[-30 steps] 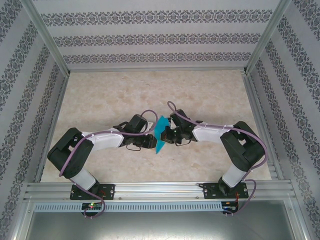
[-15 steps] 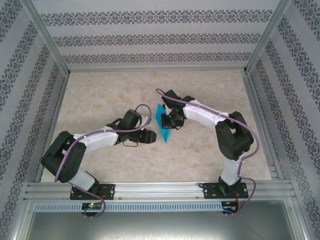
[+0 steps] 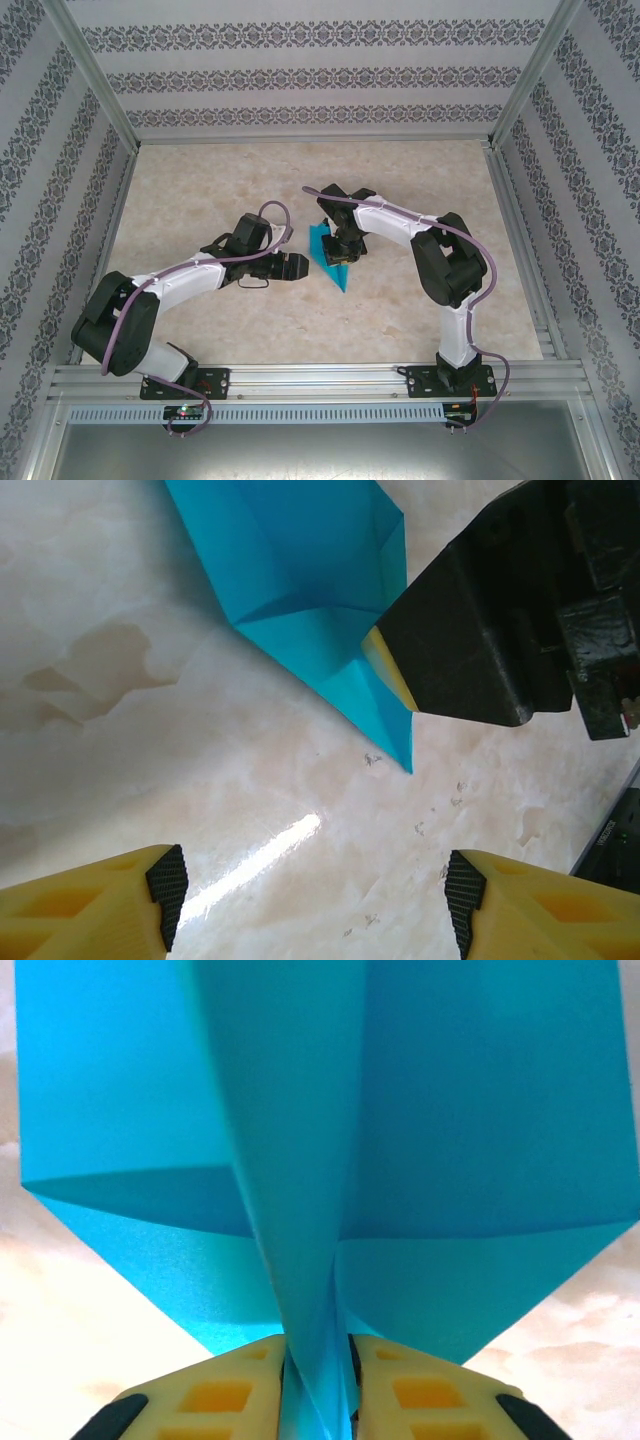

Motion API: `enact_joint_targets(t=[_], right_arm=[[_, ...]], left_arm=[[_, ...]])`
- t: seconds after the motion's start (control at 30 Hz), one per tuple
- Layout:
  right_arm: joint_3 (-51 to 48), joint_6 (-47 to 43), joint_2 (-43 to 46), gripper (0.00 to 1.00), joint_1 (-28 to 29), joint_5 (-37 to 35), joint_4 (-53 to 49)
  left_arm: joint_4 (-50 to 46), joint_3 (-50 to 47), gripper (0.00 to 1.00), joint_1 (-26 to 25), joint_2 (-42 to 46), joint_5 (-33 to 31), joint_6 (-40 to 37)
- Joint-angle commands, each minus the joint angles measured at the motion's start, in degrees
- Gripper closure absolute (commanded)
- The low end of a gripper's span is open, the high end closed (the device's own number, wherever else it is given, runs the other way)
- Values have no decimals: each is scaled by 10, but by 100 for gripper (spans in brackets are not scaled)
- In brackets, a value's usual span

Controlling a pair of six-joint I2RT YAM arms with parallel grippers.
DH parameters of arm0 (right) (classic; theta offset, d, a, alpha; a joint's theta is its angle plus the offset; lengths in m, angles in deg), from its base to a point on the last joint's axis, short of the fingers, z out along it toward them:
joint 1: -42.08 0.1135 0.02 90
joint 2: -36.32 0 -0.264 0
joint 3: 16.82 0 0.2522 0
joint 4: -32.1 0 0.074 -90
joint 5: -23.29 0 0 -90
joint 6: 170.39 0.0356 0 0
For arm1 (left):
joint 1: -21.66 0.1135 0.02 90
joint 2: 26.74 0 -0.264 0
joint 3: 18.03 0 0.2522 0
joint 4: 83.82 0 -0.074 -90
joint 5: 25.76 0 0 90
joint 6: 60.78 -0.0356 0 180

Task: Fold a paper plane with a square sheet of paper (pick it up from the middle)
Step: Turn over the paper plane at the center of the table, then reset both arms

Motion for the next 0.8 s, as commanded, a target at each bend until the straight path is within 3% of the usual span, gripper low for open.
enact_joint_targets(t=[0.0,0.13,0.3,0.5,0.77], right_arm=[[9,-7,18,74,3,-15,-15],[0,-13,68,65,-3,-13,-23],[-37,-59,142,56,-23,9,-5],[-90,-111,197,49,-61,25,36],[-189,-182,288,40,-121,-1,139]], left_arm=[[-39,7,27,9,21,7,-32],[-126,44,18,9,39,-42,-85],[-227,100,7,11,66,-199,-168],[-204,116,1,55,49,-293,-183],[-109,81,0,117,56,-359,-187]])
